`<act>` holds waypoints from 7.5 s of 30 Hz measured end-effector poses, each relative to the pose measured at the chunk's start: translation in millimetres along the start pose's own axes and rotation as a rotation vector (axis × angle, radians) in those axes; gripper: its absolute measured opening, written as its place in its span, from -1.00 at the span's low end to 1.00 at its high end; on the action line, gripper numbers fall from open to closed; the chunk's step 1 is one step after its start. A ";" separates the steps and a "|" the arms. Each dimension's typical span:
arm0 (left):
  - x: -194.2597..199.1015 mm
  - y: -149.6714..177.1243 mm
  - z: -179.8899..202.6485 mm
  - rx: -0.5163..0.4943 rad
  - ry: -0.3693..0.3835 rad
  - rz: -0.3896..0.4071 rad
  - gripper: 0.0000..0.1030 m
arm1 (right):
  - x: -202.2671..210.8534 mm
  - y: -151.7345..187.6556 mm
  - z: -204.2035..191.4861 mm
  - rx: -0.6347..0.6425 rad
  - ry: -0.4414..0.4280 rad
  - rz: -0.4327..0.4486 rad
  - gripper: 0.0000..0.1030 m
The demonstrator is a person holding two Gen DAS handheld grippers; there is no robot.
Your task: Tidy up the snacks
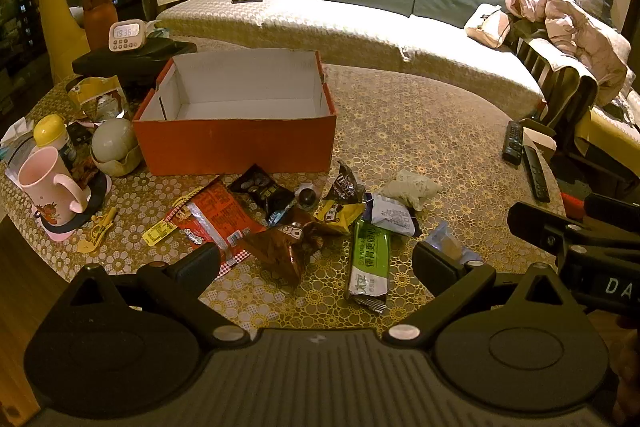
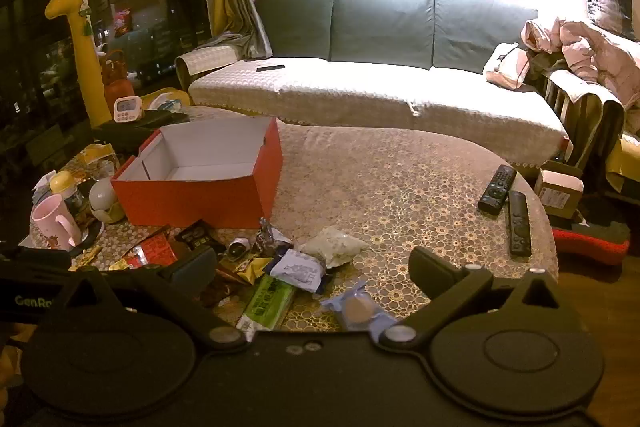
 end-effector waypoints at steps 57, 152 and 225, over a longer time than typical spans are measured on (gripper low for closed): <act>-8.5 2.2 1.4 -0.010 0.020 -0.013 0.99 | -4.4 1.8 4.2 -0.004 0.003 -0.011 0.98; -115.1 6.3 33.9 -0.148 0.118 -0.194 -0.19 | -107.1 21.0 34.5 0.163 -0.079 -0.241 -0.08; -228.6 -157.7 -167.6 -0.012 -0.137 -0.134 0.14 | -311.7 -85.9 -161.7 0.342 -0.213 -0.396 -0.06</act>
Point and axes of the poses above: each gripper's, at about its wrist camera, not at the fingertips, and x roughly against the way its jaws point, z to its right, y to its underside, the point moved 8 cm from there along -x, roughly the way its jaws point, and after that the axes turned 3 degrees about y, right-handed, at the moved point
